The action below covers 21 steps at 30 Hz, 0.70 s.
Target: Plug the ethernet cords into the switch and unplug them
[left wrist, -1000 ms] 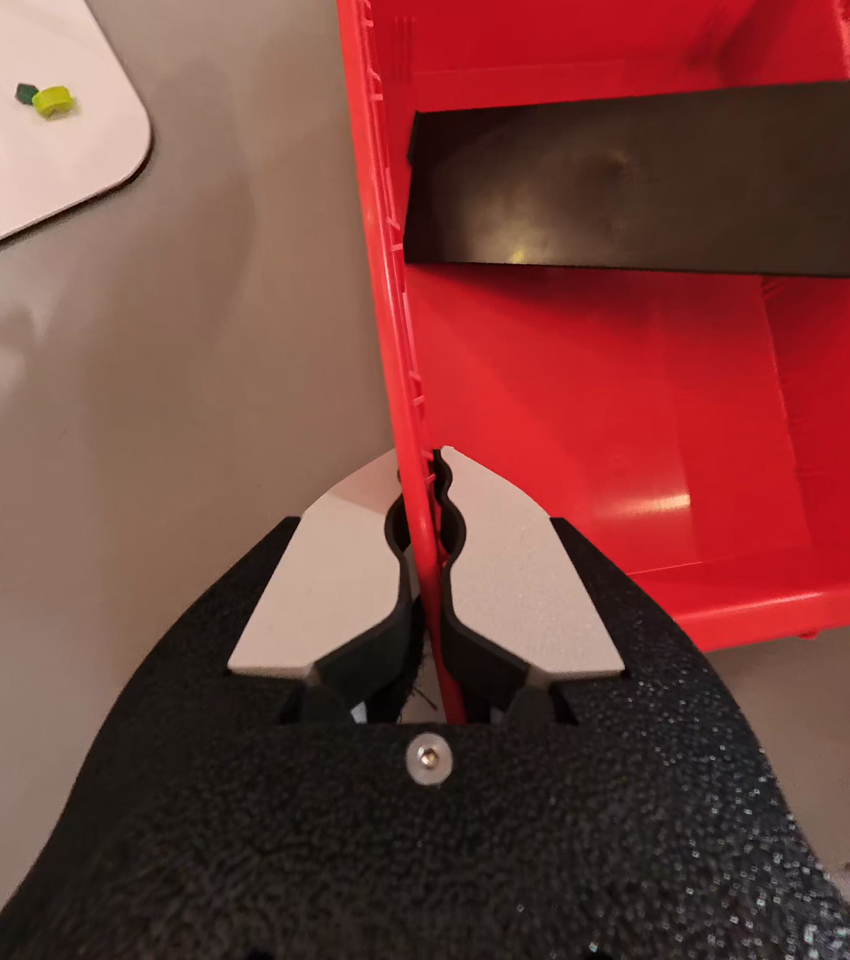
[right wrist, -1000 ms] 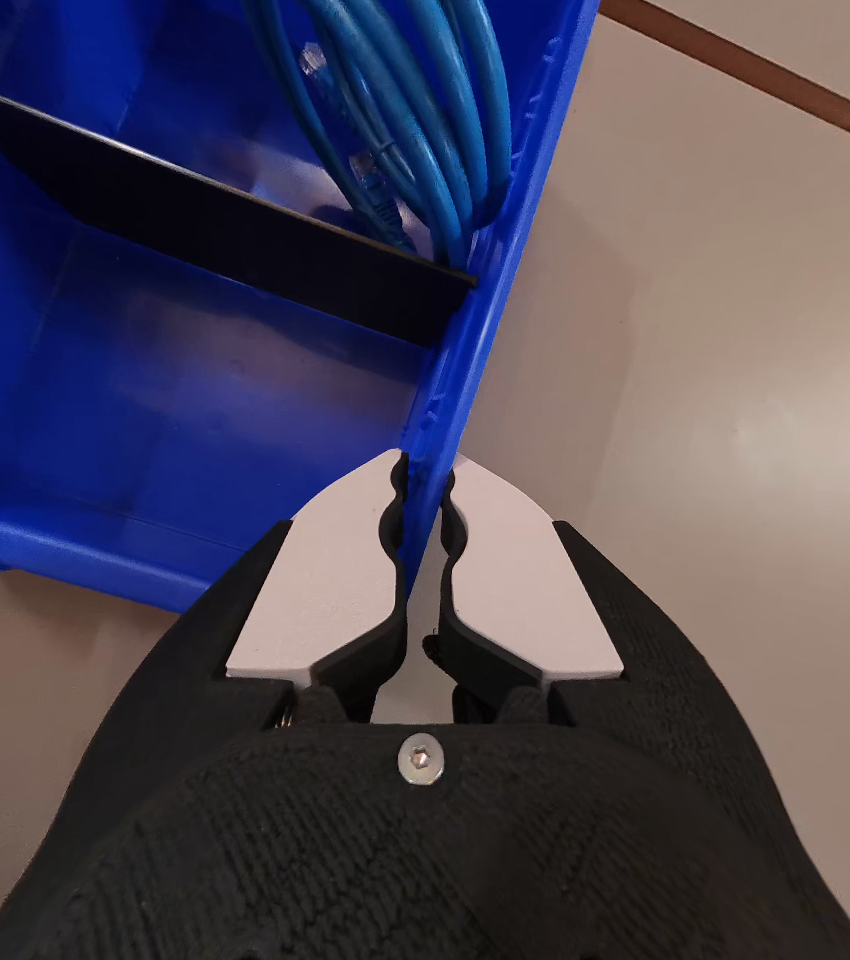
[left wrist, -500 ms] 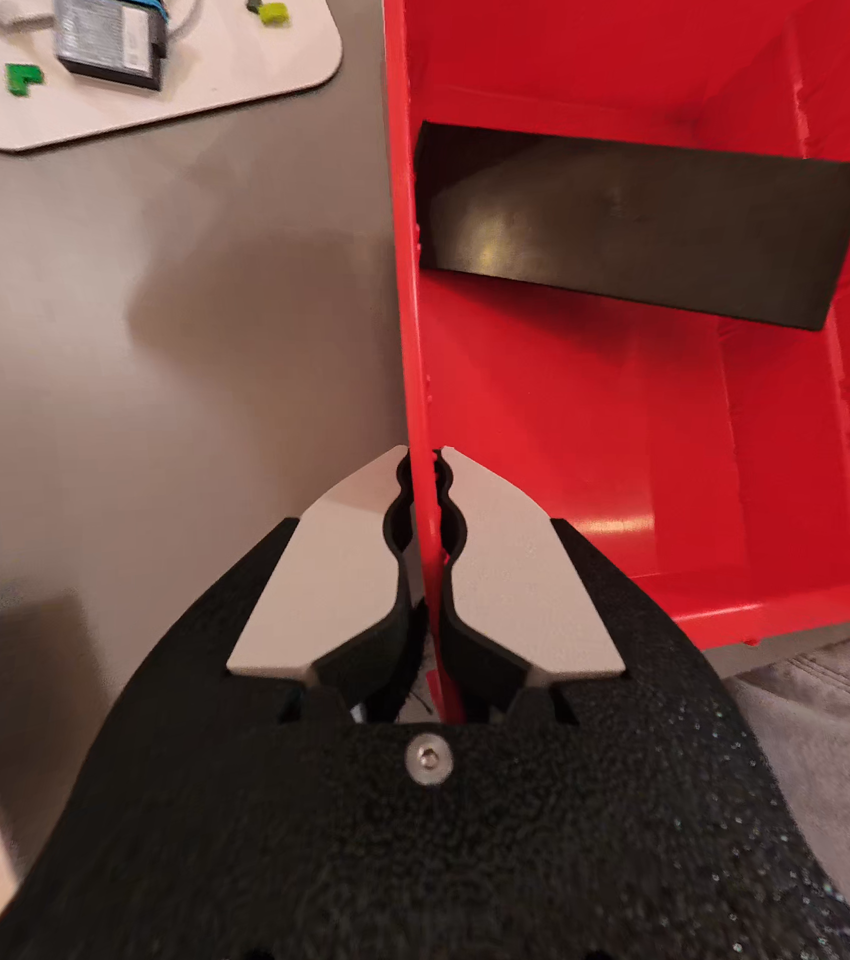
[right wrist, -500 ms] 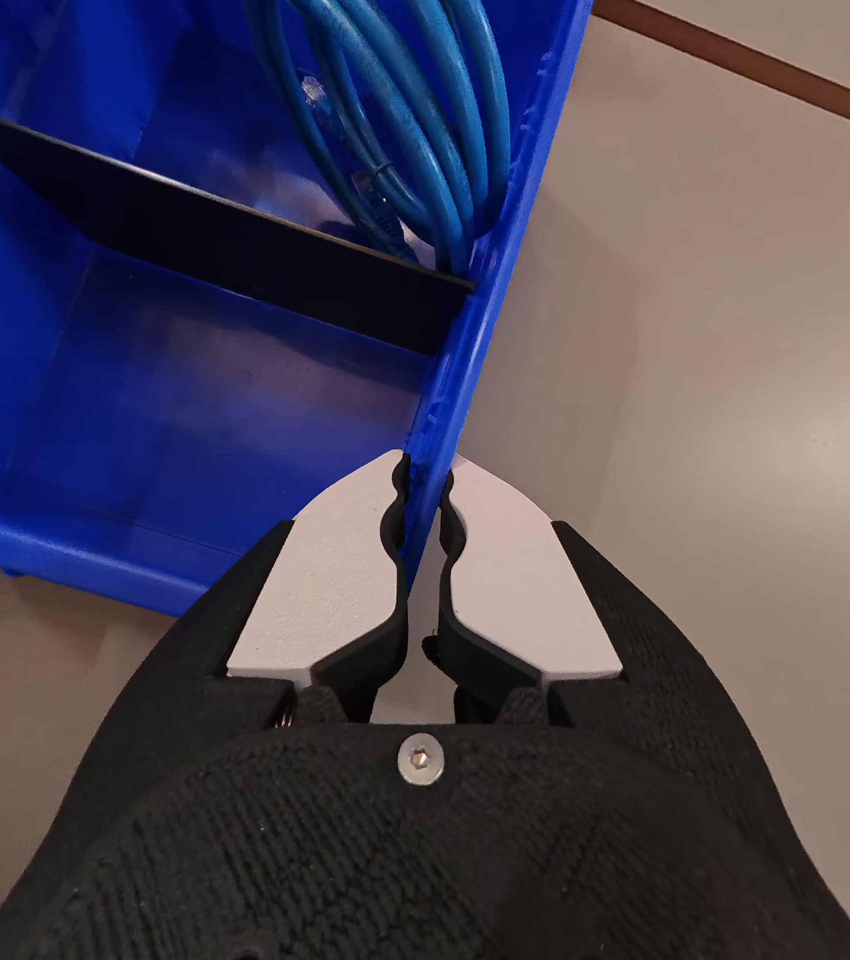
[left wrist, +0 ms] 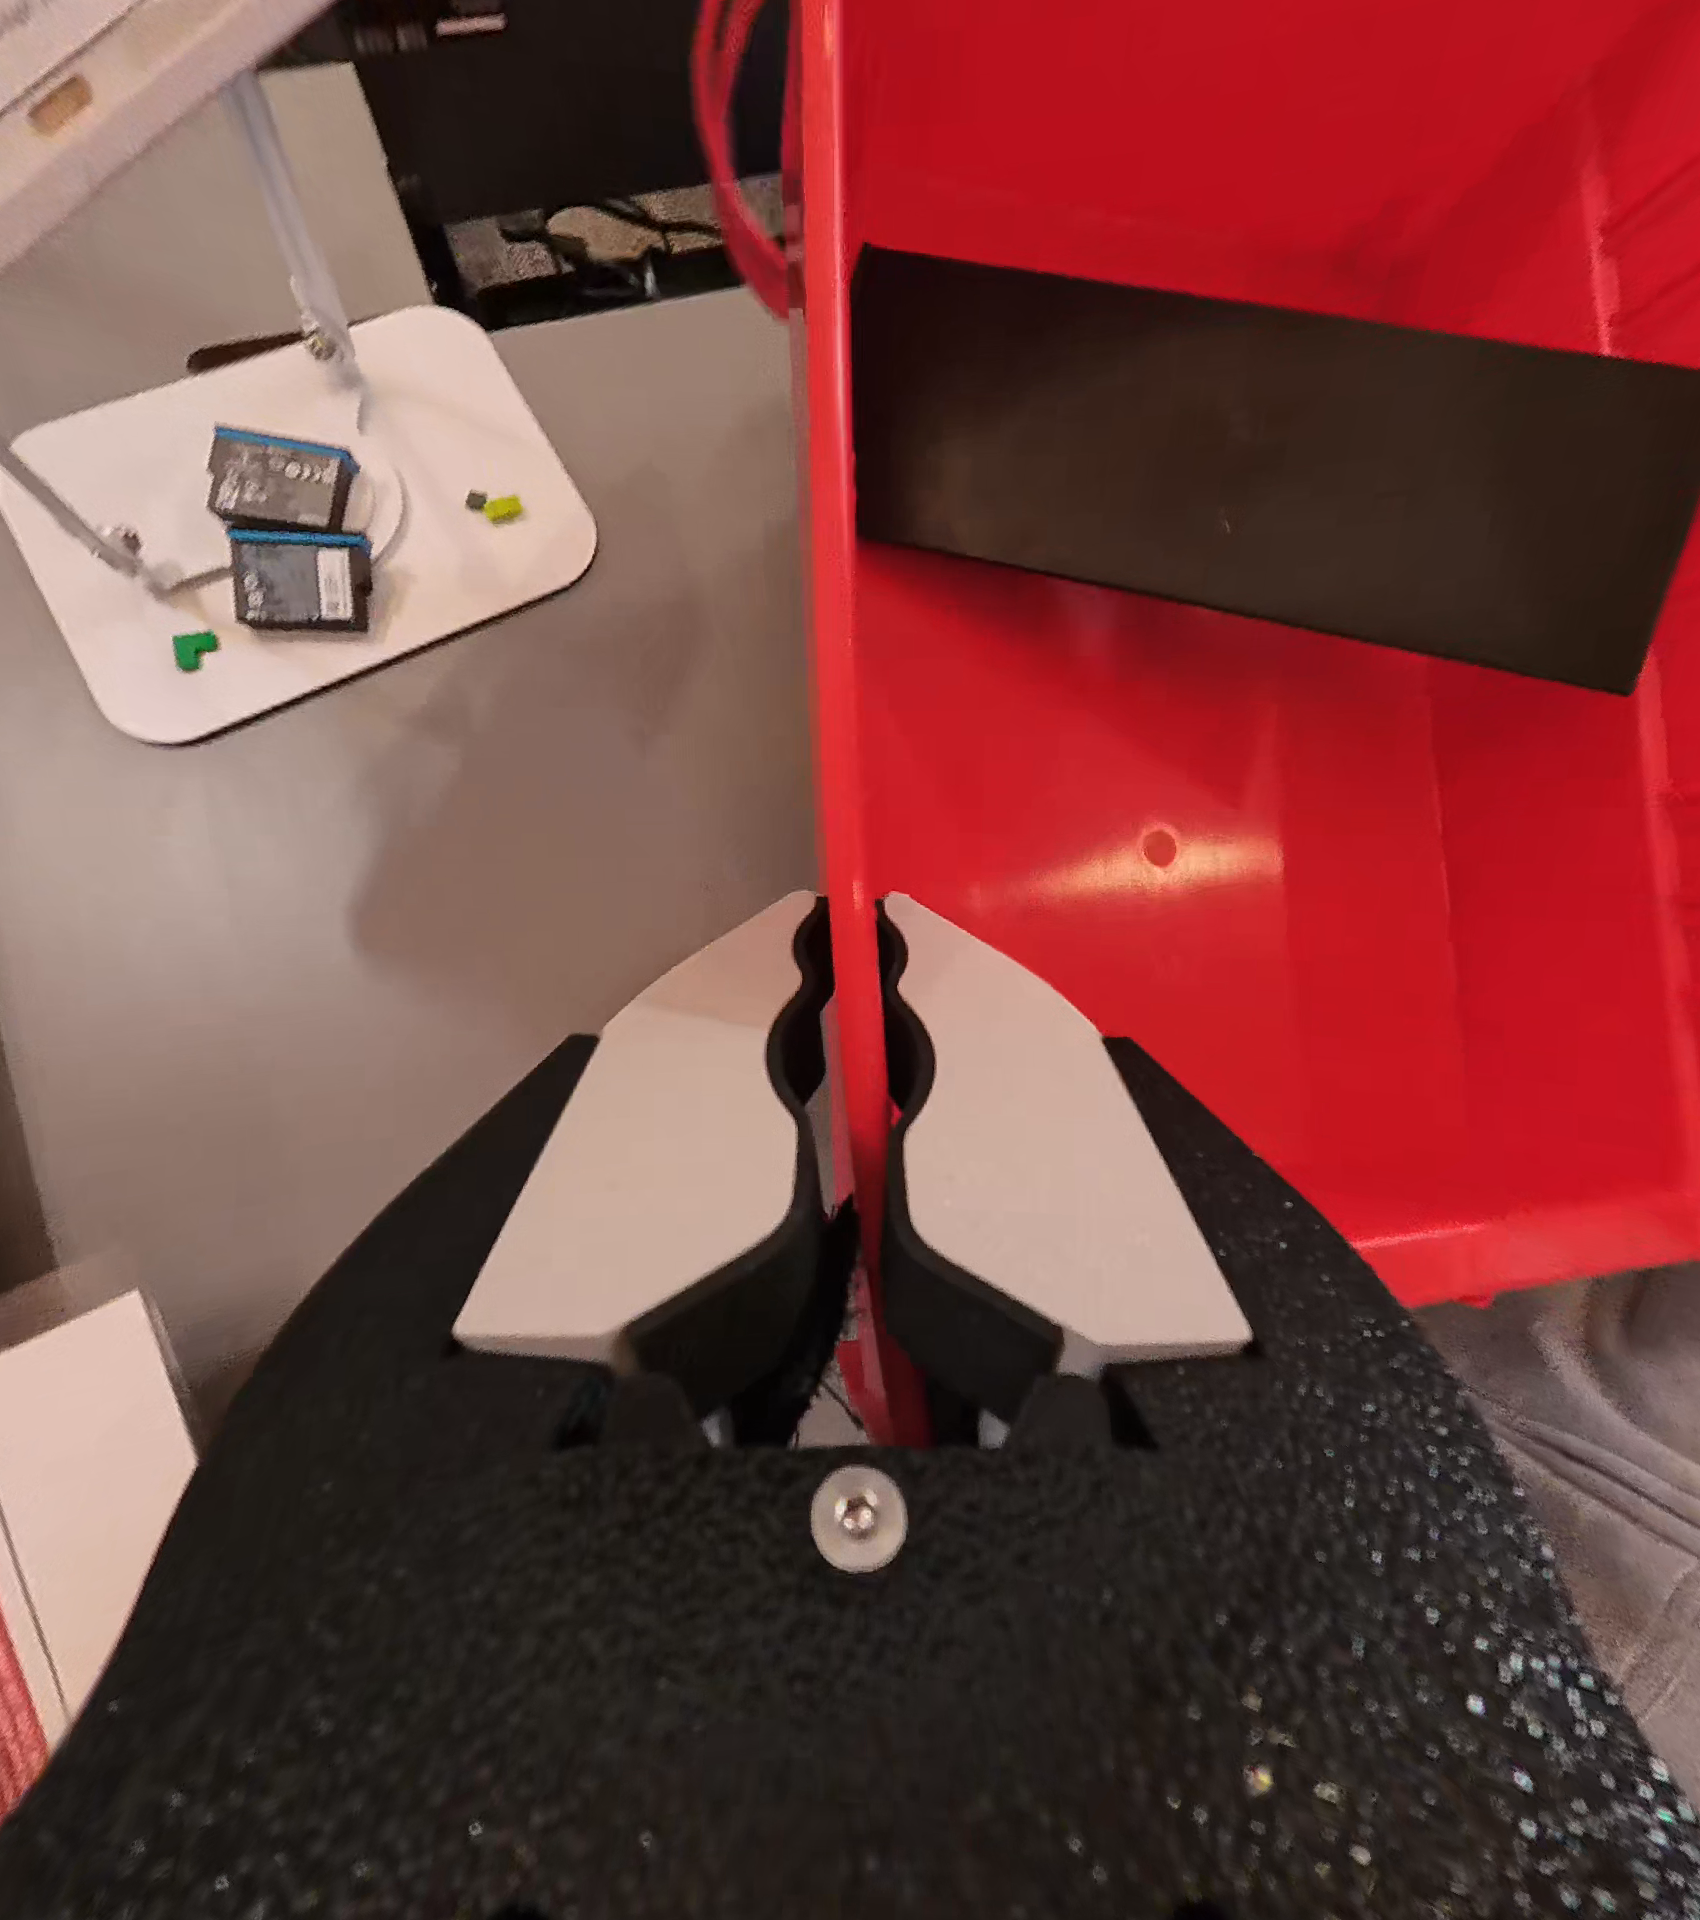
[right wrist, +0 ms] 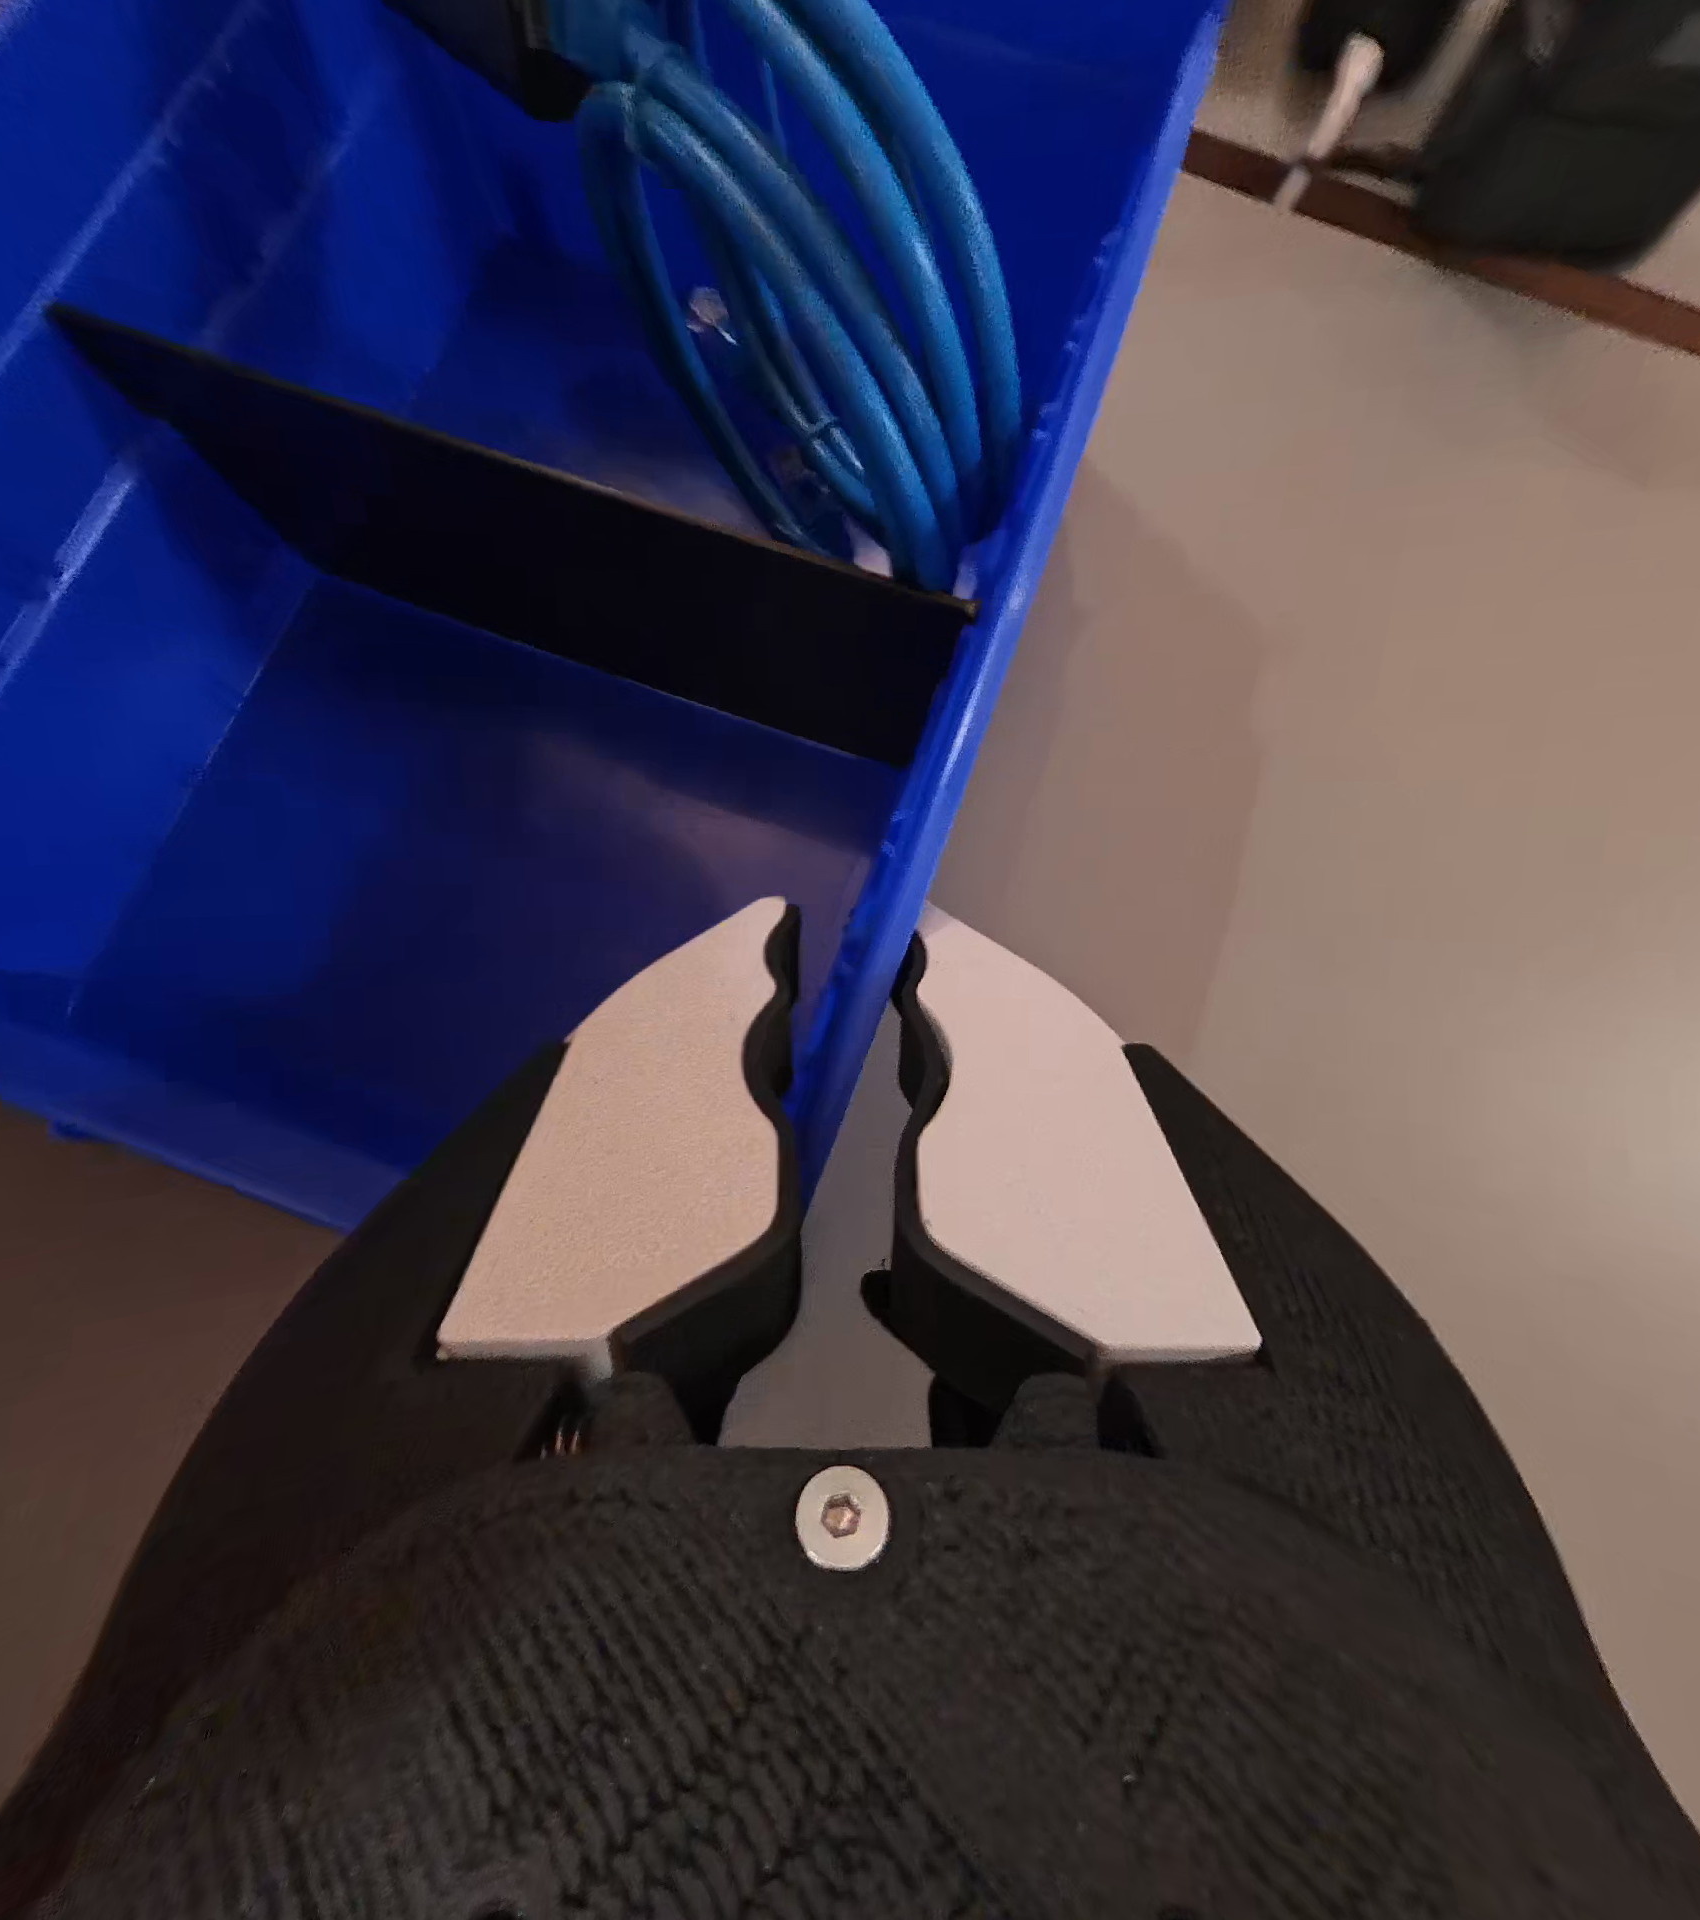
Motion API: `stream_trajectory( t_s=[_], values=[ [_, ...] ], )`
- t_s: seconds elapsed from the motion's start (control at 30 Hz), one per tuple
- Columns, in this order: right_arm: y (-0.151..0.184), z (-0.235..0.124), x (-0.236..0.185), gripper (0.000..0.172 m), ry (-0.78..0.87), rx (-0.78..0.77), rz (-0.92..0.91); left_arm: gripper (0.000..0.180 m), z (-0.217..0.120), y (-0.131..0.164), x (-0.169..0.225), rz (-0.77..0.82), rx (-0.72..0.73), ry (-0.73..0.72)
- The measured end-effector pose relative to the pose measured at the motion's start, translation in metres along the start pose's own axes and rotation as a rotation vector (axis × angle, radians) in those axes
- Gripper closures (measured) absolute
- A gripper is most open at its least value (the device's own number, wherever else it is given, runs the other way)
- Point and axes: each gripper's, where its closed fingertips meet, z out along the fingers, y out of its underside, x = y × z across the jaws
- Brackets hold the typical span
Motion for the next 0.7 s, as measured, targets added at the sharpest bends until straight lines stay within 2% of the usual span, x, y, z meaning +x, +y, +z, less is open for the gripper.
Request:
stream_trajectory(
  t_s=[0.1, 0.2, 0.27, 0.37, 0.5, 0.6, 0.7],
  values=[
    [-0.010, -0.002, -0.022, 0.141, -0.071, 0.084, -0.017, 0.175, 0.008, -0.024, 0.016, 0.030, 0.015, 0.019],
    [-0.019, -0.028, -0.005, 0.128, -0.125, 0.201, 0.039, 0.175, 0.027, -0.051, 0.041, 0.088, 0.036, 0.039],
    [-0.017, -0.051, 0.031, 0.129, -0.092, 0.261, 0.108, 0.175, 0.045, -0.066, 0.065, 0.117, 0.013, 0.087],
    [-0.001, -0.096, 0.110, 0.130, 0.074, 0.341, 0.192, 0.174, 0.079, -0.090, 0.109, 0.184, -0.013, 0.150],
    [0.022, -0.183, 0.210, 0.133, 0.287, 0.486, 0.307, 0.174, 0.134, -0.121, 0.185, 0.278, -0.042, 0.241],
    [0.030, -0.247, 0.258, 0.137, 0.405, 0.579, 0.316, 0.174, 0.177, -0.137, 0.251, 0.323, -0.063, 0.323],
    [0.033, -0.290, 0.286, 0.138, 0.497, 0.607, 0.266, 0.174, 0.219, -0.150, 0.315, 0.342, -0.060, 0.383]
  ],
)
